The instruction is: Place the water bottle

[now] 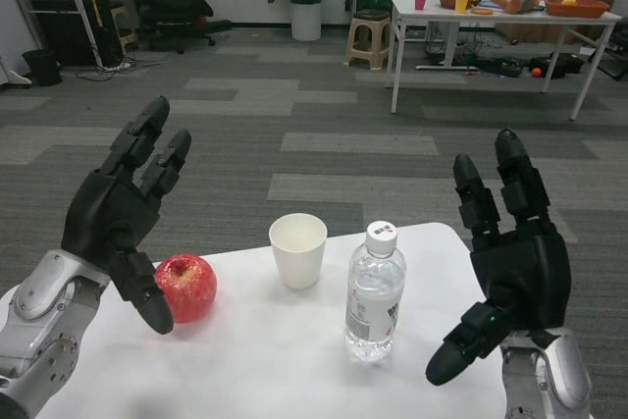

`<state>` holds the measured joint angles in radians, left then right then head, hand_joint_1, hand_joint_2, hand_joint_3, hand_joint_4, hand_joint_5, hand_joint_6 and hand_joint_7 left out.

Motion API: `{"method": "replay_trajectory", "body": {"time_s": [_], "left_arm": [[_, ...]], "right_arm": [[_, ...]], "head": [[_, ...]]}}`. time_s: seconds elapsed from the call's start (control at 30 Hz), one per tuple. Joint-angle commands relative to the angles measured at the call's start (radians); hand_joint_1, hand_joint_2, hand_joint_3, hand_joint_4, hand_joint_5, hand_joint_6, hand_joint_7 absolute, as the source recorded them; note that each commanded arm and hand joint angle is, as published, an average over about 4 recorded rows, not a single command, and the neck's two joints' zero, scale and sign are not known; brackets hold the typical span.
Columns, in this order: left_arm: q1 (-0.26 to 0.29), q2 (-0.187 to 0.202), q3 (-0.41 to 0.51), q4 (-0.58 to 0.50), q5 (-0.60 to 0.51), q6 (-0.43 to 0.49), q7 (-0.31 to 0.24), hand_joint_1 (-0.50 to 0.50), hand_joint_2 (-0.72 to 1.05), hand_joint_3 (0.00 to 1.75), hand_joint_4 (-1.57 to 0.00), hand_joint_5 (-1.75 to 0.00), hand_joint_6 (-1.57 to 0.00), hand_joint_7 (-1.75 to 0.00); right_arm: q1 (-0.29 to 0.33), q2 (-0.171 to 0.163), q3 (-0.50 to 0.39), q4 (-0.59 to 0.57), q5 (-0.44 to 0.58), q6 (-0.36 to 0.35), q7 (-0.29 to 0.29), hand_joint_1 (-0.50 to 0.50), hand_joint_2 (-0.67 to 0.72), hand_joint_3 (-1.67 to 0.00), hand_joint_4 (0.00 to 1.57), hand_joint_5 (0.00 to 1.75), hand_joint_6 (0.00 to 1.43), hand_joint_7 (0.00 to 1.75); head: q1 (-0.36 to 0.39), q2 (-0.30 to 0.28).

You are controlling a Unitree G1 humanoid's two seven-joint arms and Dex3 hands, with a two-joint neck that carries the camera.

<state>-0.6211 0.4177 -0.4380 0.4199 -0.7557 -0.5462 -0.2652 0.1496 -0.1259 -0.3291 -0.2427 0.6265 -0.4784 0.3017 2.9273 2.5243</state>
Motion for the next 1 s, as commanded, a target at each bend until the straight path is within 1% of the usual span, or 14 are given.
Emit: {"method": "replay_trajectory", "body": {"time_s": [0.03, 0.33, 0.73, 1.0], "left_arm": [[0.039, 0.018, 0.033, -0.021, -0.001, 0.025, -0.016, -0.50, -0.64, 0.09, 0.00, 0.00, 0.00, 0.00], [0.076, 0.024, 0.072, -0.043, 0.009, 0.046, -0.019, -0.50, -0.64, 0.09, 0.00, 0.00, 0.00, 0.00], [0.080, 0.024, 0.079, -0.040, 0.010, 0.050, -0.022, -0.50, -0.64, 0.09, 0.00, 0.00, 0.00, 0.00], [0.078, 0.027, 0.079, -0.033, 0.009, 0.051, -0.023, -0.50, -0.64, 0.09, 0.00, 0.00, 0.00, 0.00]], "right_arm": [[0.004, 0.011, 0.010, -0.053, -0.007, -0.009, -0.008, -0.46, 0.60, 0.00, 0.00, 0.00, 0.00, 0.00], [-0.021, -0.013, 0.070, -0.052, -0.019, -0.008, -0.032, -0.46, 0.60, 0.00, 0.00, 0.00, 0.00, 0.00], [-0.035, -0.031, 0.115, -0.047, -0.024, -0.006, -0.046, -0.46, 0.60, 0.00, 0.00, 0.00, 0.00, 0.00], [-0.035, -0.034, 0.127, -0.047, -0.029, -0.007, -0.057, -0.46, 0.60, 0.00, 0.00, 0.00, 0.00, 0.00]], "head": [[0.003, 0.003], [0.013, 0.001], [0.012, -0.008], [0.014, -0.011]]}}
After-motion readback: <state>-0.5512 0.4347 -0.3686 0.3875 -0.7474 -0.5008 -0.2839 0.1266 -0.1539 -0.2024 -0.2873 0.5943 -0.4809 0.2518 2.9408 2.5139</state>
